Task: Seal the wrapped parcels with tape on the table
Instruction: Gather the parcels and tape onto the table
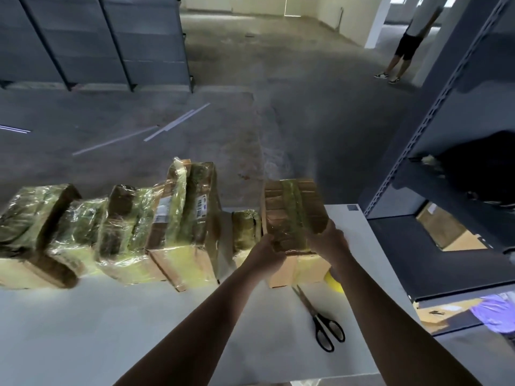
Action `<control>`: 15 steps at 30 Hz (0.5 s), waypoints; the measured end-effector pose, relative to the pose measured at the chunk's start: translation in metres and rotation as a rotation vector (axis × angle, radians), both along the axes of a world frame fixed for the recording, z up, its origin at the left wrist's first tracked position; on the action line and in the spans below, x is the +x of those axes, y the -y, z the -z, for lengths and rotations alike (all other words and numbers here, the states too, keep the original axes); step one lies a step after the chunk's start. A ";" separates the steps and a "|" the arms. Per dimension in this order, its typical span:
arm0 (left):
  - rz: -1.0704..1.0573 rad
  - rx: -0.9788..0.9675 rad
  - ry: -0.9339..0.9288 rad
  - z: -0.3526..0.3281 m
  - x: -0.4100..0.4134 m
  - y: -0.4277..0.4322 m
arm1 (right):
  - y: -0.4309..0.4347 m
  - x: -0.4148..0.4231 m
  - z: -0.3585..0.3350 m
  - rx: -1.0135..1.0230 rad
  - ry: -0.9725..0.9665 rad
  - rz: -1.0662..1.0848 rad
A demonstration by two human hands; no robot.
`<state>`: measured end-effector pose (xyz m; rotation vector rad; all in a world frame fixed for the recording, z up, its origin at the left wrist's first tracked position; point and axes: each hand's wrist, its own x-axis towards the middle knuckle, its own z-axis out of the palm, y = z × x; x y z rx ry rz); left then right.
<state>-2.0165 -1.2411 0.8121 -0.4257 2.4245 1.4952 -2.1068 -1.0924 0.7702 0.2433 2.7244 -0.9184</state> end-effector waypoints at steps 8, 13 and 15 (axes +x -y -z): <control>-0.215 0.244 -0.094 0.007 0.010 0.006 | 0.002 0.015 -0.024 -0.134 -0.274 0.071; -0.413 0.544 -0.096 -0.023 0.007 0.015 | -0.001 0.034 -0.082 -0.153 -0.408 -0.011; -0.373 0.556 -0.104 -0.032 0.006 0.020 | -0.003 0.038 -0.104 -0.151 -0.465 -0.025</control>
